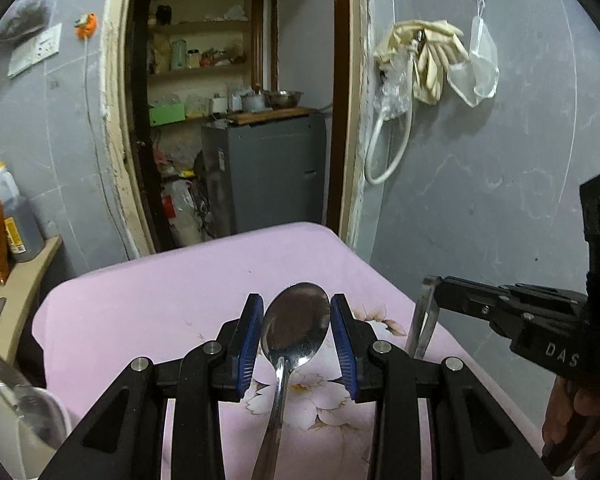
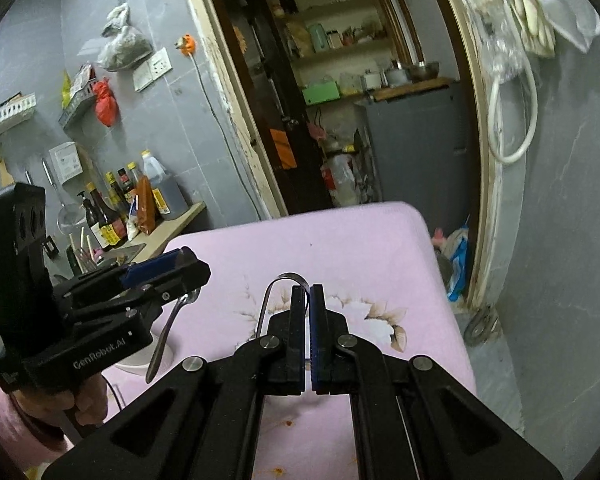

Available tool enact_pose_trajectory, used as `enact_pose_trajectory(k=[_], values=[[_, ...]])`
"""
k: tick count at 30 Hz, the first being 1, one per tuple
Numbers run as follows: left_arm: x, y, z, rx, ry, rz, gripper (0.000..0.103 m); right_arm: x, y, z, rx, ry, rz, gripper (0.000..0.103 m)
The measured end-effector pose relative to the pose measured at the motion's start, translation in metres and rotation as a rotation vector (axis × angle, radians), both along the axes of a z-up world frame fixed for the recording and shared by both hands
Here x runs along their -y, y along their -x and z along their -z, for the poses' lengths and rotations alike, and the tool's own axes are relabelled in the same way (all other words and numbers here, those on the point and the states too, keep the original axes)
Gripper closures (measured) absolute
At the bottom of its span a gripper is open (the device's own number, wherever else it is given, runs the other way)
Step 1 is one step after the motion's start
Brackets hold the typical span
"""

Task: Organize utensils
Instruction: 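Lift the spoon and fork and carry both toward the white basket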

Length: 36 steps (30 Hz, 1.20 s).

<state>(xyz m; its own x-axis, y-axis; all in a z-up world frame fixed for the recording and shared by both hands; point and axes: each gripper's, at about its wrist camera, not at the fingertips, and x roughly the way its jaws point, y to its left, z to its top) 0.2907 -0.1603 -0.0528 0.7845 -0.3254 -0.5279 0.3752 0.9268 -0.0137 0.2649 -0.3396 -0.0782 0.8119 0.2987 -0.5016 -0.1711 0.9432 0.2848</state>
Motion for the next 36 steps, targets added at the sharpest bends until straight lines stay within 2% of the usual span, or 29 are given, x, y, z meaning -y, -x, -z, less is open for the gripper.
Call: enact_pose_trajectory(k=[7, 15, 20, 25, 30, 36], values=[[-0.019, 0.016, -0.023, 0.048, 0.058, -0.017, 0.070, -0.017, 0.017, -0.033, 0.074, 0.061, 0.020, 0.101], [-0.049, 0.025, -0.065, 0.112, 0.150, -0.036, 0.070, -0.049, 0.024, -0.091, 0.180, 0.129, 0.031, 0.101], [-0.081, 0.030, -0.097, 0.148, 0.215, -0.064, 0.070, -0.076, 0.025, -0.132, 0.254, 0.147, 0.012, 0.101], [-0.122, 0.036, -0.125, 0.199, 0.249, -0.120, 0.070, -0.117, 0.024, -0.165, 0.323, 0.162, -0.041, 0.101], [-0.172, 0.044, -0.136, 0.239, 0.257, -0.204, 0.070, -0.160, 0.020, -0.179, 0.372, 0.166, -0.097, 0.101], [-0.230, 0.046, -0.131, 0.240, 0.289, -0.286, 0.071, -0.203, 0.017, -0.177, 0.399, 0.178, -0.146, 0.101]])
